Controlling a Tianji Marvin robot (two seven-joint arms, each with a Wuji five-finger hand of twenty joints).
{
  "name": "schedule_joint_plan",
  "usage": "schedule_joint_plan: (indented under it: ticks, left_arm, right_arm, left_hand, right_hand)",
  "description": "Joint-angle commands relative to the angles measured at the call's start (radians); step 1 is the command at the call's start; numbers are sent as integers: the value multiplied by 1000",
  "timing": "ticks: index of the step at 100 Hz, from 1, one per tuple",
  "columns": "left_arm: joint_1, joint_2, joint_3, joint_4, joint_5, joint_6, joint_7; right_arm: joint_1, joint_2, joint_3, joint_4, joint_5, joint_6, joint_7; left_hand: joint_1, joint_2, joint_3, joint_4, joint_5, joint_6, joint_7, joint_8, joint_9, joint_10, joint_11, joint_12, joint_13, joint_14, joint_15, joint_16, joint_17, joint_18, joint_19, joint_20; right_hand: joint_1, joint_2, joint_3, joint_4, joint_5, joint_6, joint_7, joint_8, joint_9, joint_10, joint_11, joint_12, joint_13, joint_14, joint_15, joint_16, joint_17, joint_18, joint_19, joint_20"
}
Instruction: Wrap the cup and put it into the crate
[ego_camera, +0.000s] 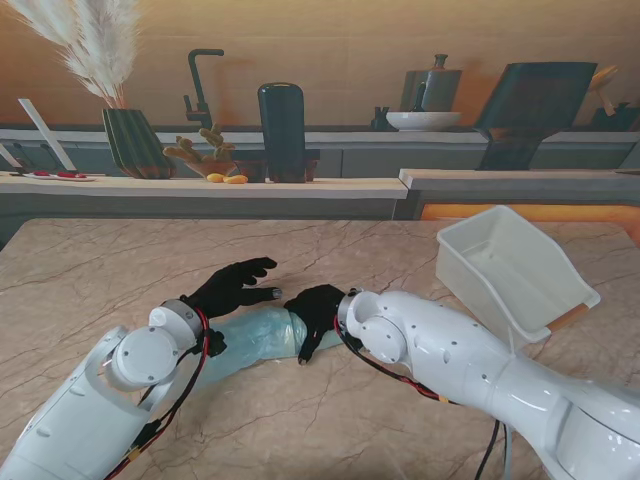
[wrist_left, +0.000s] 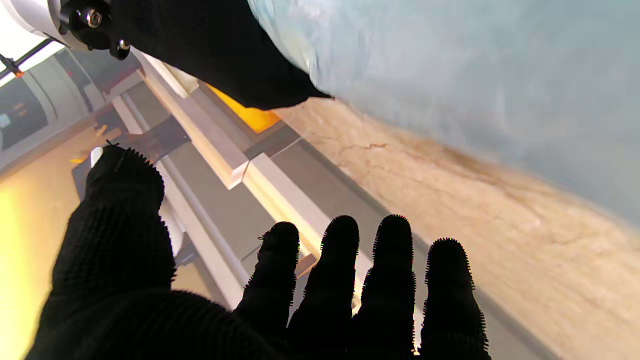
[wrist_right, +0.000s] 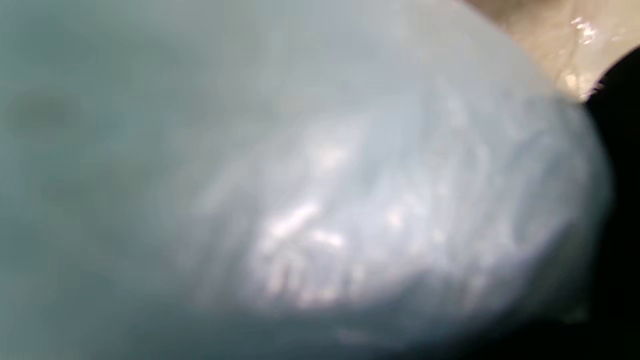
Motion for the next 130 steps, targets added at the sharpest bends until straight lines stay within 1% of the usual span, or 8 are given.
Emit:
schedule_joint_plan:
  ticks: [1, 20, 39, 53, 67, 84, 98, 130]
  left_arm:
    - [32, -2, -6, -27, 25, -17, 30]
    - [116, -8, -55, -84, 116, -57, 129]
    - [196, -17, -101, -131, 179, -93, 225]
    - [253, -18, -132, -178, 212, -113, 252]
    - [290, -28, -141, -198, 264, -130, 341]
    - [317, -27, -157, -219, 297, -134, 358]
    - [323, -28, -161, -221, 306, -139, 369]
    - [322, -23, -161, -225, 296, -140, 335]
  right_arm:
    - [-57, 39, 8, -10, -20, 15, 5]
    - [-145, 97, 177, -152, -107, 24, -9]
    - [-230, 135, 355, -286, -180, 13, 16]
    - [-271, 160, 487, -376, -264, -25, 45]
    - [-315, 179, 627, -461, -356, -65, 70]
    - [-375, 195, 787, -536, -467, -90, 74]
    - [-438, 204, 911, -577, -586, -89, 10]
    - [-607, 208, 1152, -652, -754, 14, -211]
  left_hand:
    - [15, 29, -23, 27, 11, -49, 30, 0, -9, -18, -24, -4, -15, 10, -19, -14, 5, 17, -16, -14]
    - [26, 30, -26, 26, 33, -52, 36, 2, -1, -12, -29, -8, -12, 15, -22, -18, 9, 24, -14, -16]
    - [37, 27, -29, 26, 48, -53, 35, 2, 10, -7, -34, -11, -6, 21, -24, -21, 16, 31, -11, -18]
    - [40, 40, -32, 26, 35, -51, 24, -1, -3, -5, -45, -16, -16, 19, -31, -26, 14, 24, -13, -22]
    - [44, 35, -39, 26, 47, -50, 24, -1, 12, 1, -44, -18, -4, 25, -28, -27, 25, 33, -9, -24]
    - [49, 42, -43, 26, 46, -53, 21, -3, 13, 0, -48, -20, -6, 25, -31, -31, 25, 31, -7, -28]
    - [53, 44, -47, 26, 52, -53, 21, -3, 20, 2, -48, -21, 0, 25, -30, -32, 28, 33, -5, -30]
    - [62, 48, -58, 27, 58, -53, 20, -2, 25, 2, -50, -21, 1, 25, -31, -34, 28, 31, -3, -36]
  right_hand:
    - [455, 108, 553, 18, 211, -413, 157, 13, 43, 23, 92, 50, 185, -47, 278, 71, 53, -10, 128, 36]
    - [435, 80, 575, 74, 219, -403, 156, 3, 58, 26, 98, 64, 220, -61, 282, 76, 95, -15, 136, 36]
    - [441, 82, 562, 70, 217, -403, 156, 0, 58, 29, 92, 64, 221, -60, 275, 75, 99, -14, 135, 36]
    - [445, 87, 556, 63, 214, -402, 152, -2, 54, 29, 87, 65, 218, -59, 271, 76, 95, -16, 132, 36]
    - [446, 93, 552, 58, 211, -405, 149, 0, 51, 27, 85, 69, 215, -61, 268, 78, 92, -18, 129, 36]
    - [443, 101, 548, 57, 205, -411, 148, 7, 46, 23, 83, 73, 212, -67, 266, 81, 90, -22, 127, 37]
    - [439, 114, 543, 59, 193, -414, 146, 17, 38, 17, 86, 76, 207, -78, 265, 84, 89, -31, 124, 37]
    - [442, 128, 536, 67, 170, -408, 152, 28, 15, 25, 107, 73, 194, -80, 275, 83, 82, -31, 128, 36]
